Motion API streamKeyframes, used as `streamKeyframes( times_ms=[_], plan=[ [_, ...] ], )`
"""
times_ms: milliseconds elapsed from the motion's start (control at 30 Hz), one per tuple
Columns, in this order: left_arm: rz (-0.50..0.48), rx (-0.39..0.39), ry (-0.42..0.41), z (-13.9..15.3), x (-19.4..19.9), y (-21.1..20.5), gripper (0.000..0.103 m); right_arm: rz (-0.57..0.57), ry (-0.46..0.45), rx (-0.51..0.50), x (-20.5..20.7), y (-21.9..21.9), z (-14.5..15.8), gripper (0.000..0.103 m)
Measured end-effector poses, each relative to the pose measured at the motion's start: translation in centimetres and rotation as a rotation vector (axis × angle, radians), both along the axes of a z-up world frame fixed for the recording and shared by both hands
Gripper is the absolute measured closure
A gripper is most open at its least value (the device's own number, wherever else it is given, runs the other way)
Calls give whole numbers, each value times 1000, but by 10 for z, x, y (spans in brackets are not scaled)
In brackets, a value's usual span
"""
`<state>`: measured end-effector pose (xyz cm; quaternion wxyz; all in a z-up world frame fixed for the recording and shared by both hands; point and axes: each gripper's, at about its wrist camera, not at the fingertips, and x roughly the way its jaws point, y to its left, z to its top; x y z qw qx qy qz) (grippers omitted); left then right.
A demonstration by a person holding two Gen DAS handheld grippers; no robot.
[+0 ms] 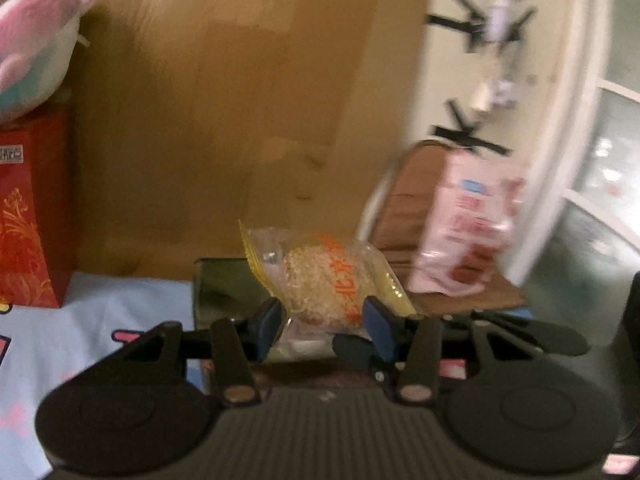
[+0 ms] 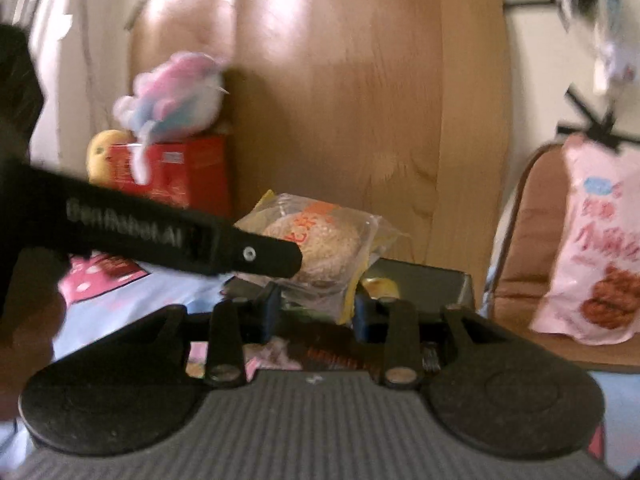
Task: Organize snacks
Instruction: 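Lift the snack bag over the black box and open the left tool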
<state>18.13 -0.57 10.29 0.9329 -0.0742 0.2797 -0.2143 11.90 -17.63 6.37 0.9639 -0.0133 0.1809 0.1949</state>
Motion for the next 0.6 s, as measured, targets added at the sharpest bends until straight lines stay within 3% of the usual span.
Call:
streamKeyframes(
  times_ms=[100,133,233,367,467,600],
  plan=[
    [63,12,25,-15,19,-1,56,-10,49,-24,27,6,-8,61],
    [83,21,25,-18,22,-1,51,-31,45,-35,31,8,-10,59],
    [123,42,-5,-20,21,-2,48,-50,36,-32,27,7,-9,44],
    [102,4,-42,-10,-17,7,48,-62,-8,40,-6,-7,-3,44],
    [43,-45,-24,-16,-63,22,48,-5,21,124,-51,-18,-7,45],
    [12,-48,38,-44,-116,39,48,35,92,119,-91,-17,-30,60]
  ],
)
